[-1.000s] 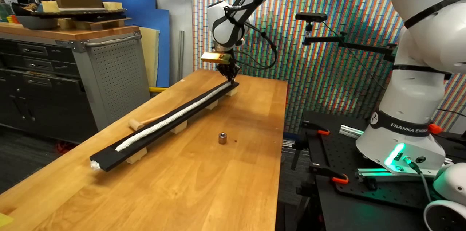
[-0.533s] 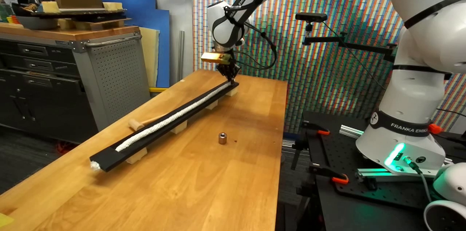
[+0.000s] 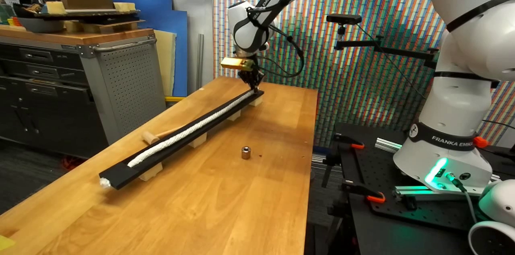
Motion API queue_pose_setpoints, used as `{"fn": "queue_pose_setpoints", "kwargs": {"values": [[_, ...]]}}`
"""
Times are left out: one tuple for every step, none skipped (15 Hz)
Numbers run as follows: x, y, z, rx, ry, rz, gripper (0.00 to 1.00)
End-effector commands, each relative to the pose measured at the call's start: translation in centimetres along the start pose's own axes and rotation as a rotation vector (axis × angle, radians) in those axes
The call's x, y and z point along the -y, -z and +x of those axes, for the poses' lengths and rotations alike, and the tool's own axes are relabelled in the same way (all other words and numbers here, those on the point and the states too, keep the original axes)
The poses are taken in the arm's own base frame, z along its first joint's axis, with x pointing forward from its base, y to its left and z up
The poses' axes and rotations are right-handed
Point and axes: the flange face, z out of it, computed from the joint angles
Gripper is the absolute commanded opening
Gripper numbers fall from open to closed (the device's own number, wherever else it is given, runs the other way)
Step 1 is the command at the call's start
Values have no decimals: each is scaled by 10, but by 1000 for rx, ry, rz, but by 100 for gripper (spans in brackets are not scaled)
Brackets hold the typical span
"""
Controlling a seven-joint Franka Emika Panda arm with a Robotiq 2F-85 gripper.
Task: Align the rope along the middle of the black object
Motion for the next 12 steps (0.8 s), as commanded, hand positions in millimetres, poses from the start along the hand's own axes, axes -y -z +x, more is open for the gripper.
{"fn": "queue_pose_setpoints", "kwargs": {"values": [[13,3,3,-27,-29,9,3],[14,3,4,-28,-34,10,3],[14,3,5,-32,-39,11,3],[15,3,6,-32,-45,13,3],[15,3,8,-36,-52,12,3],[14,3,10,-36,-58,11,3],[13,2,11,-33,-67,10,3],[13,2,12,-34,-72,8,3],[12,1,13,-34,-76,6,3],[12,0,13,-35,-79,5,3],[11,-2,14,-35,-82,3,3],[11,-3,13,-36,-82,1,3]]}}
